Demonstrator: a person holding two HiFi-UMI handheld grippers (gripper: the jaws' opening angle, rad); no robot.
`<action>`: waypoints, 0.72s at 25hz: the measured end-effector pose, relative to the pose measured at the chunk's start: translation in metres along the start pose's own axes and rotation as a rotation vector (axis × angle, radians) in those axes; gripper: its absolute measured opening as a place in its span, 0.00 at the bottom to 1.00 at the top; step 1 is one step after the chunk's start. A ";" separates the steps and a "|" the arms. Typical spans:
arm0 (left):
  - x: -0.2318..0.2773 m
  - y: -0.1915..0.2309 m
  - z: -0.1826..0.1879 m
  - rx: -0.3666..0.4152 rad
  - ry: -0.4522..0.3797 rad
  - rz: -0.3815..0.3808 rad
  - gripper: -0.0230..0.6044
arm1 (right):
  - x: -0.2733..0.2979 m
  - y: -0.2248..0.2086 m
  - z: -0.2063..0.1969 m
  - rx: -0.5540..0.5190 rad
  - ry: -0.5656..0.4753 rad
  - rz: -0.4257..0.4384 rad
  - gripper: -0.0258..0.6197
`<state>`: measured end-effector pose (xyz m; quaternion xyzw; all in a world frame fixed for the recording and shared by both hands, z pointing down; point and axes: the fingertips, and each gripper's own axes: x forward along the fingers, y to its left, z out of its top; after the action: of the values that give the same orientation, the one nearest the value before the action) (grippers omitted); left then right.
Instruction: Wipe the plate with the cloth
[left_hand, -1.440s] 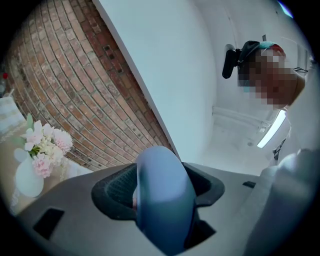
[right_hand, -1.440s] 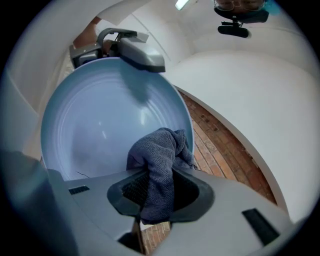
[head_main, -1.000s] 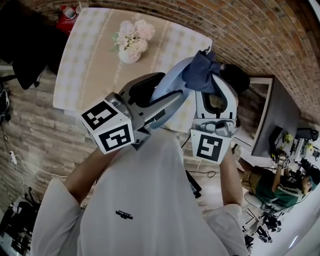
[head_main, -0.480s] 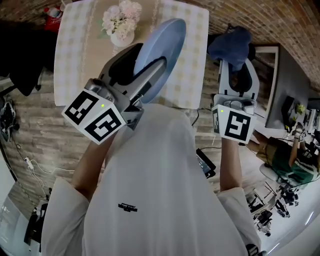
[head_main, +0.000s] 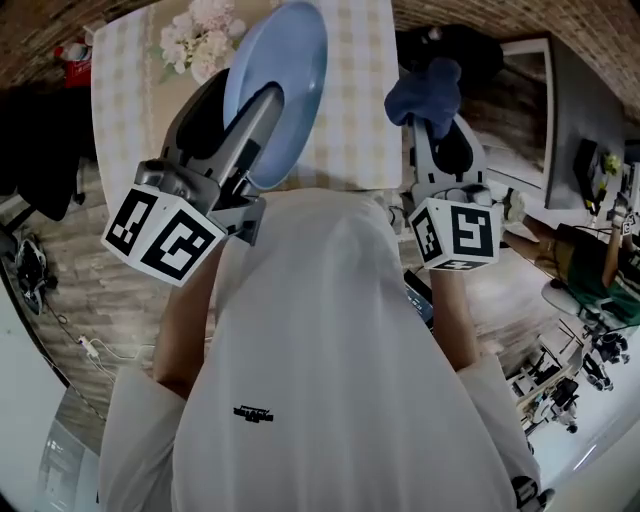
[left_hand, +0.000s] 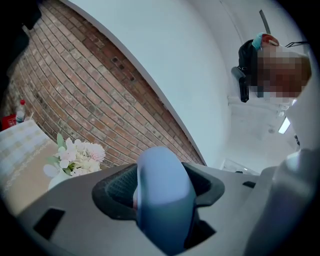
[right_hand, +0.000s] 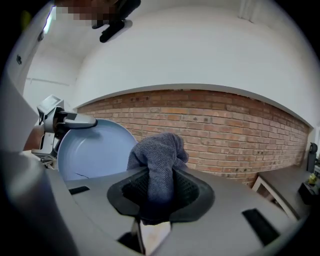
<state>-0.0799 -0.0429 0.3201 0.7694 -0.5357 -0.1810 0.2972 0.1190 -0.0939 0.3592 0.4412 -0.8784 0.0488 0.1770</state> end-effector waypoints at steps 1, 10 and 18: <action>-0.001 0.002 -0.002 0.002 0.006 -0.001 0.48 | -0.001 0.001 -0.002 0.009 0.002 -0.005 0.23; 0.003 -0.009 -0.014 0.008 0.042 -0.020 0.48 | -0.010 0.007 -0.004 0.084 0.001 0.008 0.23; -0.003 -0.010 -0.017 0.006 0.054 -0.028 0.48 | -0.010 0.019 0.001 0.106 -0.001 0.029 0.23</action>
<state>-0.0635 -0.0329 0.3261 0.7822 -0.5172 -0.1627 0.3068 0.1096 -0.0750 0.3558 0.4370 -0.8811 0.0979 0.1522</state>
